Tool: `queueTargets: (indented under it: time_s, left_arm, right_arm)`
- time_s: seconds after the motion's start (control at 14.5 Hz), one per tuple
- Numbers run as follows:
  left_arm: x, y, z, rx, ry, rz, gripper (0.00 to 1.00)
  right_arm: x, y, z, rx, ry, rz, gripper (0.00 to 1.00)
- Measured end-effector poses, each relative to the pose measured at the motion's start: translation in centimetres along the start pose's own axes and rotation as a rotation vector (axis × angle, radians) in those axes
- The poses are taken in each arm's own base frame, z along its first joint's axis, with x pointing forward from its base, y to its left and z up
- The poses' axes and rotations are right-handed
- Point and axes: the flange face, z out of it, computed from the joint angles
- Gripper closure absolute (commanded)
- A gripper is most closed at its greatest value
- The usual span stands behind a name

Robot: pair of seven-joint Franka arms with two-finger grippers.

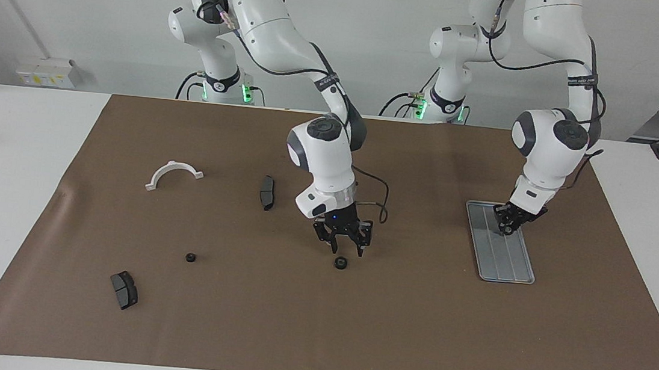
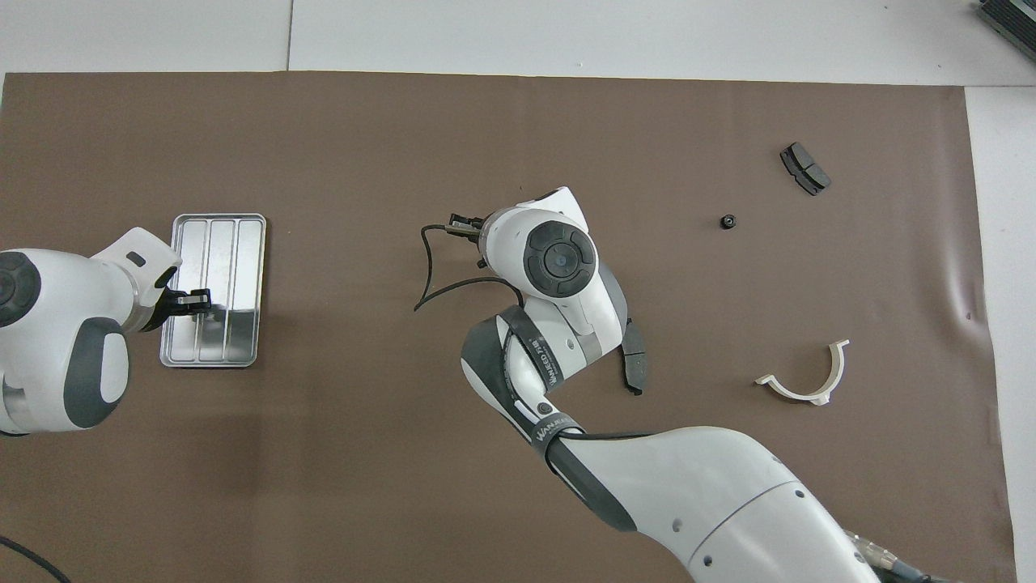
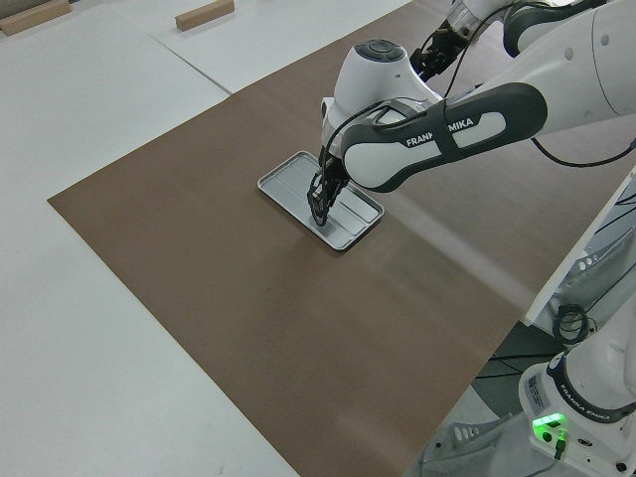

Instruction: Pick bearing gear from pile to tray

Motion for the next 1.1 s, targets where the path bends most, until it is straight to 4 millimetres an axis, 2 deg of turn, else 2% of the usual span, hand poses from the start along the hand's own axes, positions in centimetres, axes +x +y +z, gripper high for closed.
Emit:
queueTargets:
  time_s: [0.07,0.21,0.34,0.48,0.62,0.83,0.96,1.1]
  left_arm:
    - [0.0,0.2,-0.1,-0.001,0.002,0.003,0.14]
    - [0.1,0.5,-0.4,-0.002,0.009,0.009,0.01]
    - [0.5,0.8,-1.3,-0.004,0.028,0.014,0.00]
    - [1.6,1.6,-3.0,-0.006,0.065,0.034,0.00]
    - [3.0,4.2,-5.3,-0.015,0.115,0.081,0.00]
    - [4.1,10.2,-7.5,-0.037,0.168,0.179,0.00]
    - [4.5,14.8,-7.9,-0.053,0.184,0.248,0.00]
    - [4.7,19.2,-7.5,-0.069,0.188,0.302,0.00]
  right_arm:
    - [1.3,0.7,-1.3,-0.016,0.002,0.013,0.00]
    - [5.4,3.7,-5.4,-0.062,-0.004,0.004,0.00]
    - [9.5,8.2,-9.8,-0.106,-0.030,-0.058,0.00]
    - [12.6,13.2,-12.5,-0.140,-0.060,-0.136,0.00]
    - [14.6,18.2,-12.6,-0.165,-0.083,-0.231,0.00]
    - [15.8,25.1,-11.1,-0.194,-0.146,-0.389,0.00]
    - [16.0,28.2,-9.7,-0.200,-0.187,-0.490,0.00]
    - [15.9,29.9,-7.8,-0.200,-0.209,-0.570,0.00]
